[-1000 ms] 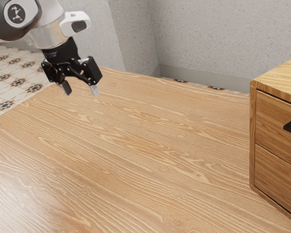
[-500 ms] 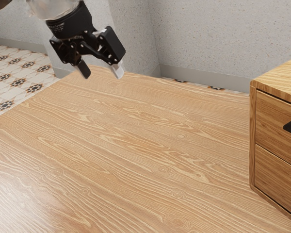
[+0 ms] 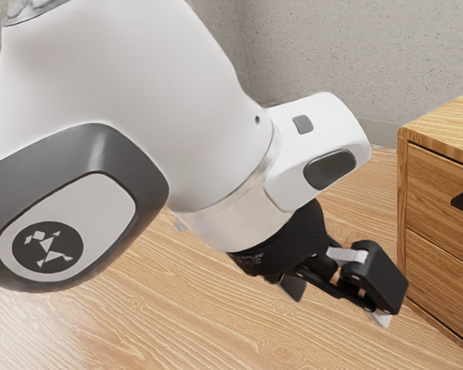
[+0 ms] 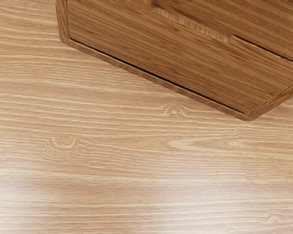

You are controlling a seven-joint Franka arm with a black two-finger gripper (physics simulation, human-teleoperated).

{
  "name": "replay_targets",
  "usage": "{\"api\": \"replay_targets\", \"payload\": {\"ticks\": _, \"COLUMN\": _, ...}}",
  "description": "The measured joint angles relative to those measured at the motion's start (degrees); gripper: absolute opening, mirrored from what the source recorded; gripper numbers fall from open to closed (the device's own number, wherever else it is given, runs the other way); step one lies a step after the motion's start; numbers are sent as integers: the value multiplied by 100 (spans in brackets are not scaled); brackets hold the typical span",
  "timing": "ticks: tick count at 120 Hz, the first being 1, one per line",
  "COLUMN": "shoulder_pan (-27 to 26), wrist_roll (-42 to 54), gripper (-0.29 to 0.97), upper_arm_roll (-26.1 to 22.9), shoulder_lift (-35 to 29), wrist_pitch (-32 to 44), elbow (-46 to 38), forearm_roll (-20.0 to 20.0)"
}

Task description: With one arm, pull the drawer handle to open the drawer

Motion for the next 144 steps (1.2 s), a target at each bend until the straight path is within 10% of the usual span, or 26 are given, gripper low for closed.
{"api": "replay_targets", "payload": {"ticks": 51, "shoulder_pan": 1581, "wrist_roll": -2255, "gripper": 66, "upper_arm_roll": -1158, "shoulder_lift": -1139, "wrist_pitch": 968, "elbow": -787, "forearm_roll": -1773}}
{"api": "replay_targets", "payload": {"ticks": 88, "shoulder_pan": 1698, "wrist_roll": -3119, "gripper": 66, "upper_arm_roll": -1196, "shoulder_lift": -1758, "wrist_pitch": 1089, "elbow": -1035, "forearm_roll": -2648}}
{"api": "replay_targets", "payload": {"ticks": 144, "shoulder_pan": 2847, "wrist_roll": -3802, "gripper": 64, "upper_arm_roll": -1946, "shoulder_lift": -1875, "wrist_pitch": 1494, "elbow": -743, "forearm_roll": -3088}}
